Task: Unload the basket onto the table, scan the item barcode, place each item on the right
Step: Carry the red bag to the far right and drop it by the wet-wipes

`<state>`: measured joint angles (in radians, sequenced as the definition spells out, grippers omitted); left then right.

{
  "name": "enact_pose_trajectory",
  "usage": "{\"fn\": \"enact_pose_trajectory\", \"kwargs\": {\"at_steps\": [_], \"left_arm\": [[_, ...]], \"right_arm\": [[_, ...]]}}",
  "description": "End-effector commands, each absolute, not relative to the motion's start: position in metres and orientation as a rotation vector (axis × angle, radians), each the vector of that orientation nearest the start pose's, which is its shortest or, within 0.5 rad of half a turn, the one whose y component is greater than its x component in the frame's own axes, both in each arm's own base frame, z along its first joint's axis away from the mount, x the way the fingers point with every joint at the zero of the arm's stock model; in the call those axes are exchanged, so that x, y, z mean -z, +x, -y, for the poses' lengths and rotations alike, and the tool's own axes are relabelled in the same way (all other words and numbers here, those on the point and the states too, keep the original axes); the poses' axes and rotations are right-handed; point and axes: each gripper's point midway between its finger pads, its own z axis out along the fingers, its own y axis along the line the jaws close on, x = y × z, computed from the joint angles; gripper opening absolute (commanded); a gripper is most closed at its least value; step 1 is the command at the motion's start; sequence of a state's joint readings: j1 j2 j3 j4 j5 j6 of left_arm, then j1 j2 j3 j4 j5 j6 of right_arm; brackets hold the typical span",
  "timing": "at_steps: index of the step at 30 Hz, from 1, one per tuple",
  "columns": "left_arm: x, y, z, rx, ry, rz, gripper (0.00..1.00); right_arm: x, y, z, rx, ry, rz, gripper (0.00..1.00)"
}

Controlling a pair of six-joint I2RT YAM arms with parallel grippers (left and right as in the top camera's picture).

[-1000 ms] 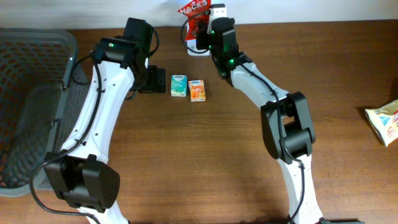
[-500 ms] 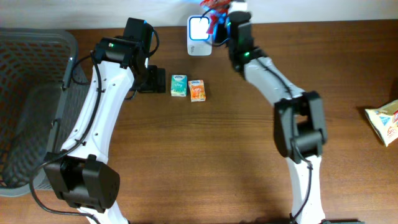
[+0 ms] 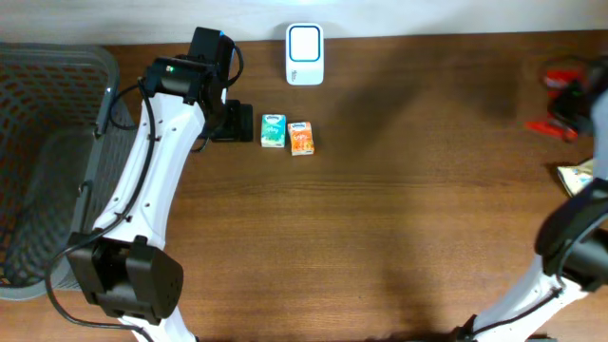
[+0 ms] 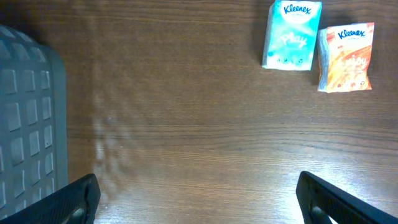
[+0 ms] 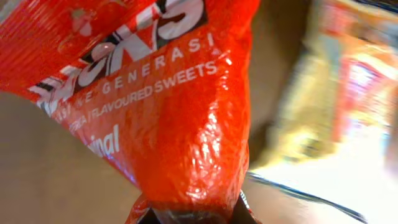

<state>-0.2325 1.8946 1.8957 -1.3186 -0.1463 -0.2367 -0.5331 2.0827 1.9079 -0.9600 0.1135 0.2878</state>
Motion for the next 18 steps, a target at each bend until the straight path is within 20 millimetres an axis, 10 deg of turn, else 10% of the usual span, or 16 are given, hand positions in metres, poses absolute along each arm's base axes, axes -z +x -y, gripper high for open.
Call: {"fn": "enact_pose_trajectory", "kwargs": {"at_steps": [1,5,7,18], "left_arm": [[-0.187,0.406,0.068,-0.118,-0.06,-2.859,0.99],[-0.187,0.406,0.068,-0.118,-0.06,-2.859,0.99],[-0.187,0.406,0.068,-0.118,-0.06,-2.859,0.99],[-0.187,0.406,0.068,-0.118,-0.06,-2.859,0.99]], "right_arm": [[-0.129,0.395,0.303,0.243,1.243,-2.46,0.04],[-0.108,0.381,0.321,0.255,1.3,-2.432,0.19],[-0.1,0.382,0.322,0.259,1.293,-2.427,0.99],[-0.065,0.349,0.3,0.249,1.36,-2.572,0.99]]}}
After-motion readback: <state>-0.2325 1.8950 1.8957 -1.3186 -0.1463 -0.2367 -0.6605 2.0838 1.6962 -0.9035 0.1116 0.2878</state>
